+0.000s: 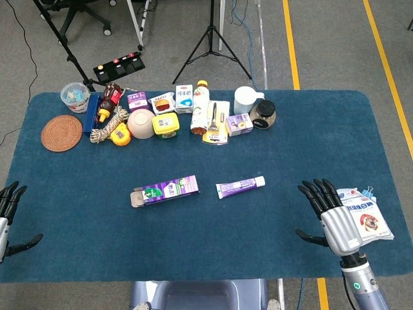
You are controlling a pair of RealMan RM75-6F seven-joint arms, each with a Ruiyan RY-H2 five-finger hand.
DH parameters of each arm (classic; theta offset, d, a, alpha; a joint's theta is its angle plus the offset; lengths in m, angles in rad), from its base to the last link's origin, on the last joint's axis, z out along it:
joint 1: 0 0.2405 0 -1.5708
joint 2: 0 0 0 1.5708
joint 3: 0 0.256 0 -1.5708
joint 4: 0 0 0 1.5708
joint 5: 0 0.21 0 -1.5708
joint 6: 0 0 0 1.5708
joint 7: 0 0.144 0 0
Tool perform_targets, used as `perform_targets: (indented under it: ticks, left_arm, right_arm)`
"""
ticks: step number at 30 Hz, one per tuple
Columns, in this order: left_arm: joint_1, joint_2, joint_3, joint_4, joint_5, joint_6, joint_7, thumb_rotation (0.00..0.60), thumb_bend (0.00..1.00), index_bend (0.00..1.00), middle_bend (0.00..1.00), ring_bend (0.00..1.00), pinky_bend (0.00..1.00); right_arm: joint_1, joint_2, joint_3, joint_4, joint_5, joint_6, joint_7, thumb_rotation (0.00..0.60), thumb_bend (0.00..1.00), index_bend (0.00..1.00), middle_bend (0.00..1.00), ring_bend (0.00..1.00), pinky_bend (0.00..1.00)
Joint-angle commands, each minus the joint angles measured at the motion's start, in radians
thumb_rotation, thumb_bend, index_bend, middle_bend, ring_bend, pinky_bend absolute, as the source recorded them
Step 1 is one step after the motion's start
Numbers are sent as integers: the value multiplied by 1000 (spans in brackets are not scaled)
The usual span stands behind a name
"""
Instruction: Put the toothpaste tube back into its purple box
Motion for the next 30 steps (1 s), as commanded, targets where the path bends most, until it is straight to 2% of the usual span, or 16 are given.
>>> perform_targets:
  ticks: [1, 5, 18, 23, 30]
  left_arm:
    - [1, 0, 2, 1, 3, 1, -1, 600, 34, 0, 0, 0, 137]
    - [3, 0, 2, 0, 5, 4, -2, 600, 34, 0, 0, 0, 138]
    - [2, 3, 1, 1, 0, -3, -10, 600, 34, 0, 0, 0, 137]
    - [3, 7, -4, 1, -8, -1, -25, 600, 34, 0, 0, 0, 138]
    - [0, 9, -8, -1, -19, -9, -27, 600, 33, 0, 0, 0, 137]
  right_arm:
    - [-4, 5, 2, -6, -3, -5, 8, 579, 0, 92, 102, 13, 0]
    - [-7, 9, 3, -9, -10, -19, 17, 599, 0, 92, 102, 12, 0]
    - [13, 7, 5, -10, -11, -116, 37, 600, 0, 93, 106, 13, 0]
    - [68, 20, 11, -37, 10, -242, 12, 600, 0, 92, 107, 13, 0]
    - [180, 23, 85, -109, 70, -411, -67, 600, 0, 99, 107, 13, 0]
